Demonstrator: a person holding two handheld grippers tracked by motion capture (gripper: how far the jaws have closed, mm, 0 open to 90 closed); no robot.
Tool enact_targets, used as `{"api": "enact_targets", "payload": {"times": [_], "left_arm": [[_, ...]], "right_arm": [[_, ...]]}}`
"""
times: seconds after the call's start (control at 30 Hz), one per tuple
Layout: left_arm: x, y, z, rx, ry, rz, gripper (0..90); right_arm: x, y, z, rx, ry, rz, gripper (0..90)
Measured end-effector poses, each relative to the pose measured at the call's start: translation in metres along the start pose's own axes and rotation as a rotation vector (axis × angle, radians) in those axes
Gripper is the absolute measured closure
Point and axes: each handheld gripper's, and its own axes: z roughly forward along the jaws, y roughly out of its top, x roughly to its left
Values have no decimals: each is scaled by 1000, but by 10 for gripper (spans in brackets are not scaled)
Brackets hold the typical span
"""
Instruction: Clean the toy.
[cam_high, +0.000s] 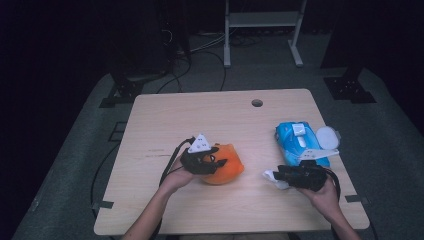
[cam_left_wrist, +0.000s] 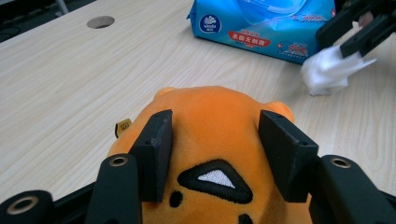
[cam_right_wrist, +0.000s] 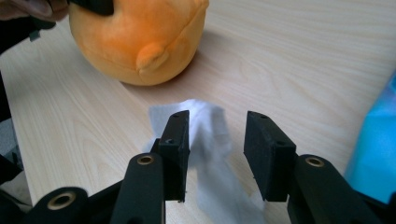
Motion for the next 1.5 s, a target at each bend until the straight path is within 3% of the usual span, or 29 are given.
{"api": "enact_targets", "payload": {"times": [0.37,0.57,0.8,1.5], "left_arm": [[0,1,-8,-16,-10,-12,366],[-2,4,-19,-40,-23,-18,303],[-2,3,-38,-62,-6,-22,271],[16,-35,-79,-72,63,-123,222]], "right_arm": [[-1,-3,-16,-37,12,3,561],[2,-3,-16,-37,10,-4,549],[3,-3,-17,-41,5,-9,535],[0,-4,-17,-42,-7,1,500]]}}
